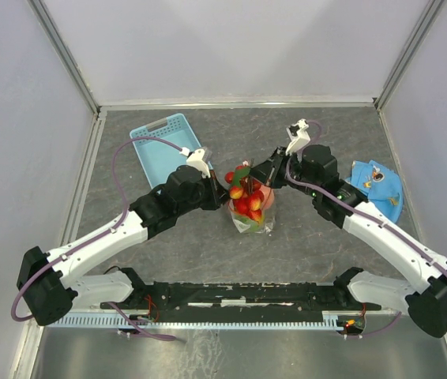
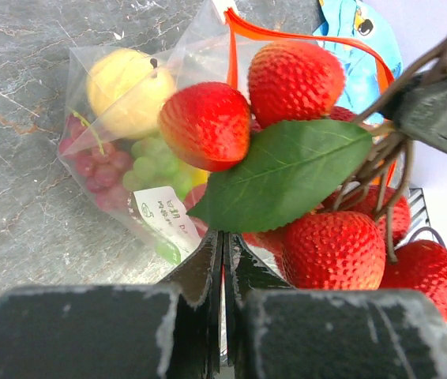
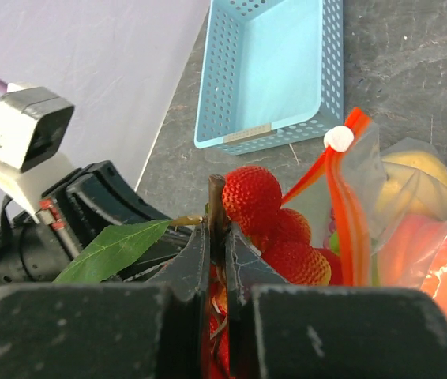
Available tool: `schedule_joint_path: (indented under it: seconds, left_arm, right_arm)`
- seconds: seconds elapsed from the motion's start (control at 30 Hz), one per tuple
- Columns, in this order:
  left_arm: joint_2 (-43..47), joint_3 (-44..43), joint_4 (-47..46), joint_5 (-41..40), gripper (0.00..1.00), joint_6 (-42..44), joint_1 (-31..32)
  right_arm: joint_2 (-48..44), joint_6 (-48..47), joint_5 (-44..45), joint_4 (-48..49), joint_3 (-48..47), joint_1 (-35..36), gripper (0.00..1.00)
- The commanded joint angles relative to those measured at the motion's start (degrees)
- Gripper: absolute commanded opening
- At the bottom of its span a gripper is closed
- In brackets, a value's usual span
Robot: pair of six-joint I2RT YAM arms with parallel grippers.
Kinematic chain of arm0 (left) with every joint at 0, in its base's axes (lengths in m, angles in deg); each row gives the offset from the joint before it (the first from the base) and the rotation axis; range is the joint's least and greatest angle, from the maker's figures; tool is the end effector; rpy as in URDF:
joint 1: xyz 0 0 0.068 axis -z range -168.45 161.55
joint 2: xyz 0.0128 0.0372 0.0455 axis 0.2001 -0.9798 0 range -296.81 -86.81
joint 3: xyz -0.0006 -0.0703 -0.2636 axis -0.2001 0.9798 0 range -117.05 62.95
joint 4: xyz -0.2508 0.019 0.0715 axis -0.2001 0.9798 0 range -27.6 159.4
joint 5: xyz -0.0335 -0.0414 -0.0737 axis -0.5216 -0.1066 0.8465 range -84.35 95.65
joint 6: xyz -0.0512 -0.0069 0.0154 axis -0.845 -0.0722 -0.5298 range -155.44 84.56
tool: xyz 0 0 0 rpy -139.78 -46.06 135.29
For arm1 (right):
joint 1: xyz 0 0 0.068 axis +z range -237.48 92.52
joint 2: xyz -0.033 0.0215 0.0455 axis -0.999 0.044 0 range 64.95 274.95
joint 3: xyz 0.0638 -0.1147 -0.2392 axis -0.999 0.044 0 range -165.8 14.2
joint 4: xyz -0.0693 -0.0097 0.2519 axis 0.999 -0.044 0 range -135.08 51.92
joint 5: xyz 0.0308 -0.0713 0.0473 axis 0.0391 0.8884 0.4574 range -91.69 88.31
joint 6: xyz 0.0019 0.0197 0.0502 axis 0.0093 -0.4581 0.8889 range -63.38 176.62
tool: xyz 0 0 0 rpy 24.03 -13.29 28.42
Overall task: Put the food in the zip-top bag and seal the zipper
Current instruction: Place the fake fruit in the zipper food storage bag.
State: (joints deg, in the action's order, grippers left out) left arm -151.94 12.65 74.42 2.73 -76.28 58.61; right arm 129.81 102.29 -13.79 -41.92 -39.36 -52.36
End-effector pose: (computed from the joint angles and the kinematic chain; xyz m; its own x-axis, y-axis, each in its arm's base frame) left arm 0.1777 -0.1883 0.2989 -0.6907 -0.2165 -0.6900 0.3286 0.7560 -0.5661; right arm 0.2124 0.1585 0.3348 -0.6700 0.3838 -0.6354 -0.3559 0.5850 0.7287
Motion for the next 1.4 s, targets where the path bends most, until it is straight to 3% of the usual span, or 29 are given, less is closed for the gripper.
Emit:
schedule_joint_path:
  seconds: [0.0, 0.63, 1.07, 1.37]
  left_arm:
    - [-0.23, -1.84, -1.4, -1.49, 0.03, 2.7, 0.13]
    - [2.17, -1.66, -0.74, -3.68, 0.03, 2.99, -0.01]
    - [2.45, -2.34, -1.84, -2.21, 0.03, 3.07, 0.12]
    - [2.1, -1.97, -2.86, -0.58, 0.03, 2.79, 0.13]
  right_arm:
    - [-3.37, -2.09, -1.22, 1.75, -3.43, -0.11, 0.01]
    - [-8.83, -8.09, 2.07, -5.61, -4.45, -0.78, 0.01]
    - [-2.84, 1.84, 4.94, -6.54, -6.09, -0.77, 0.01]
    - [-3.67, 7.5, 9.18, 0.55, -2.84, -0.76, 0.01]
